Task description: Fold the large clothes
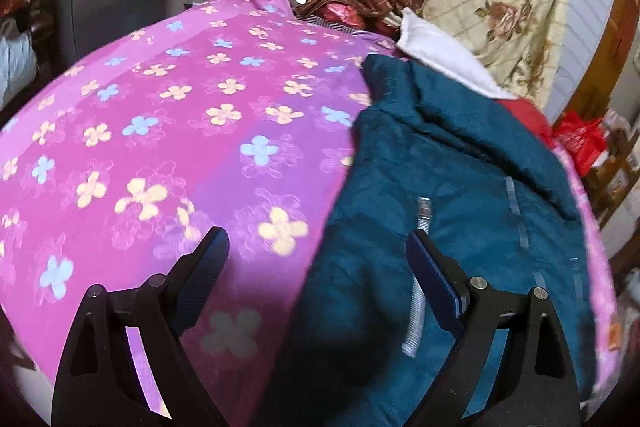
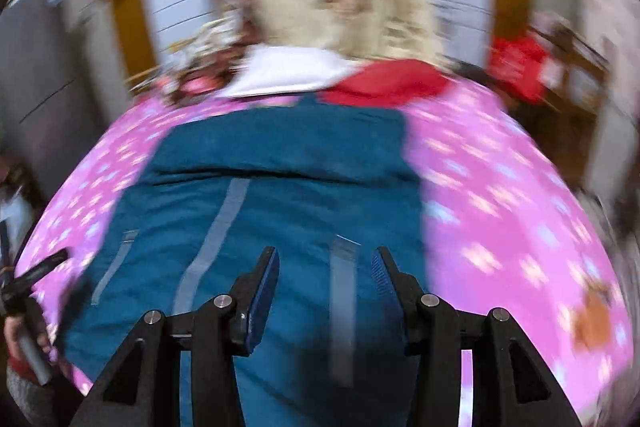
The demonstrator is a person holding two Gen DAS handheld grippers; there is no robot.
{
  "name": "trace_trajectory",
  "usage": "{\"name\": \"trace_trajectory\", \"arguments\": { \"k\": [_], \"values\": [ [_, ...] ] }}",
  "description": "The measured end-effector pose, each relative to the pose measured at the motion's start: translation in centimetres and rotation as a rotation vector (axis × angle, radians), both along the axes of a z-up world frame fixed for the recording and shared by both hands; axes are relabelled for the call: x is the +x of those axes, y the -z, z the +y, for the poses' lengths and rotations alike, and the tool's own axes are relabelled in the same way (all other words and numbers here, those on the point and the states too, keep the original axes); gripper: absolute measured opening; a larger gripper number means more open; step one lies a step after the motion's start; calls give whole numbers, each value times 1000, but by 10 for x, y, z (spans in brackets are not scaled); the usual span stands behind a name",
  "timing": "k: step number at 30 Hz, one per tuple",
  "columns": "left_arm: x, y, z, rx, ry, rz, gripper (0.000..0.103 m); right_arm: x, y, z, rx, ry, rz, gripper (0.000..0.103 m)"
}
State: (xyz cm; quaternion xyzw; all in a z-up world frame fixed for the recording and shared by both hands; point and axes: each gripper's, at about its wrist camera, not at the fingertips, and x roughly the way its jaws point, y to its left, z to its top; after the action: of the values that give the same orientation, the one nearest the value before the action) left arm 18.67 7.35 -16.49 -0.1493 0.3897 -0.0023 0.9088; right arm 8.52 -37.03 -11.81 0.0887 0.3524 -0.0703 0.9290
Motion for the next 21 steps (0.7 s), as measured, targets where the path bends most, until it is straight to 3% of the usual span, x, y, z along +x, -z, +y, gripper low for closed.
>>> {"name": "trace_trajectory", "arguments": {
  "k": [3, 6, 14, 21],
  "values": [
    [-13, -11, 3, -71, -2, -2, 91, -26, 20, -51, 138, 96, 32, 46],
    [-13, -15, 5, -67, 15, 36, 91, -41, 49, -85, 241, 168, 44, 46],
    [-1, 14, 8, -129, 53, 185, 91, -43, 110, -119, 381, 143, 107, 46],
    [21, 40, -2, -208, 134, 262, 91, -41, 129, -123, 504, 103, 92, 46]
  ]
}}
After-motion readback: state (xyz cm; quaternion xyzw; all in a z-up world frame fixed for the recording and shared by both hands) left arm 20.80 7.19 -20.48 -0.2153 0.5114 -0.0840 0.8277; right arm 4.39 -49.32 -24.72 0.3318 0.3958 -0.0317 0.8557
